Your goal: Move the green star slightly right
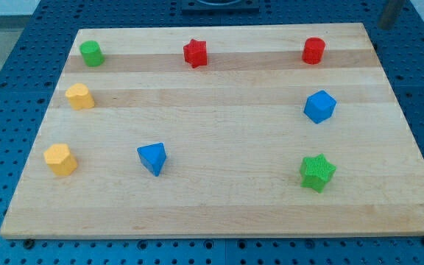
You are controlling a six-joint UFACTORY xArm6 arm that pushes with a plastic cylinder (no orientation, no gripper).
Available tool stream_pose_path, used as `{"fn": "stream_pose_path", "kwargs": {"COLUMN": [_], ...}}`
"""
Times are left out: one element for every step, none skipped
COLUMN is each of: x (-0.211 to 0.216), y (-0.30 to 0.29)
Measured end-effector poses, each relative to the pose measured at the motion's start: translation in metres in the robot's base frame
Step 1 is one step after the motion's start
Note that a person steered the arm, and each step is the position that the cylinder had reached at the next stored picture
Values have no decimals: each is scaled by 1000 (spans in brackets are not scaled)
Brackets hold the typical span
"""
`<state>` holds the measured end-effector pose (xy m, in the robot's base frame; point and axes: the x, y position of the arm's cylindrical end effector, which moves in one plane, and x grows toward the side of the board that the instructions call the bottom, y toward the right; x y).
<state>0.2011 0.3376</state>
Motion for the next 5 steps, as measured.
{"fn": "stream_pose_path", "kwargs": {"x": [0, 4, 4, 4, 3], "y": [-1, -8, -10, -12, -12]}}
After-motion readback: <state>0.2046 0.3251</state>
